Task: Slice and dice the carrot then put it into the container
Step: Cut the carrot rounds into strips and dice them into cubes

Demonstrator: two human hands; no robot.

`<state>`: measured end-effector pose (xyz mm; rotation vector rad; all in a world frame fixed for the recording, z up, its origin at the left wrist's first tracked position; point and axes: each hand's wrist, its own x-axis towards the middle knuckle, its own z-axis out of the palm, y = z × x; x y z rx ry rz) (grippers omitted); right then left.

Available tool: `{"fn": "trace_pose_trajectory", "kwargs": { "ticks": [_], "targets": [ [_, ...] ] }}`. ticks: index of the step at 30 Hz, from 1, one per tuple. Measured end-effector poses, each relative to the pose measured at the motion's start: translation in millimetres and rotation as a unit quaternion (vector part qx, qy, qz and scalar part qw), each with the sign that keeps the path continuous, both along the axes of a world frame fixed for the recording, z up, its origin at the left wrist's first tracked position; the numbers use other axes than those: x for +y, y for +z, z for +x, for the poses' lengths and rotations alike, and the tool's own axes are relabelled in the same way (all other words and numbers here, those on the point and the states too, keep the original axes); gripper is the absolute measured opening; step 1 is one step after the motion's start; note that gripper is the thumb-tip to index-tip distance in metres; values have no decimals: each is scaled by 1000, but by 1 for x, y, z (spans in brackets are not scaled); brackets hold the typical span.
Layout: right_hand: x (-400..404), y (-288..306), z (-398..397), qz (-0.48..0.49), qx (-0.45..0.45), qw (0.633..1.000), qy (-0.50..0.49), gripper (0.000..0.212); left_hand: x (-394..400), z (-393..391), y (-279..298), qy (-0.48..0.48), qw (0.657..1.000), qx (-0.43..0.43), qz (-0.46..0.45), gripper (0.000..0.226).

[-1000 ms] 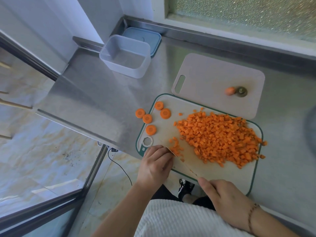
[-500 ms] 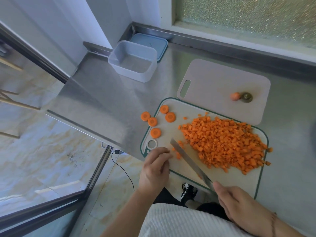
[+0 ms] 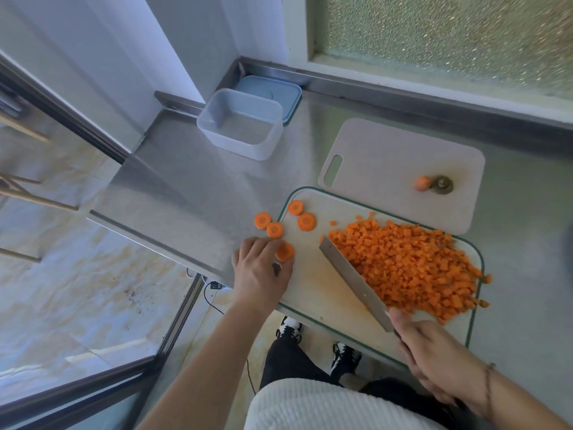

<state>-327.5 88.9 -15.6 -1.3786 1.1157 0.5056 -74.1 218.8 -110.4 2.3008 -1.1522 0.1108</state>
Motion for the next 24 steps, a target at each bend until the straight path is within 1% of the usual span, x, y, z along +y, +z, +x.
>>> {"fn": "trace_pose_trajectory", "kwargs": {
  "ticks": [3,6,8,13,17,20,24],
  "targets": [
    [5,1,-1,-22,-24,999,23,66,2,-17,3,-28,999,12,-17,25],
    [8,1,-5,-105,-42,989,91,64,10,-46,2,-126,992,6,-5,18],
    [12,2,-7,-120,-43,985,119,61,16,-60,-2,-155,988,12,-10,13],
    [17,5,-11,-130,-13,981,147,59,19,-67,-5,-186,981,35,-49,7],
    [19,4,-11,-132,16,979,157,68,17,-68,-5,-196,978,44,-50,10],
    [20,-1,-5,-121,9,980,159,68,16,-69,-5,-194,978,49,-58,8],
    [18,-7,11,-118,-20,983,137,65,14,-66,-5,-207,976,28,-62,7]
  ]
}}
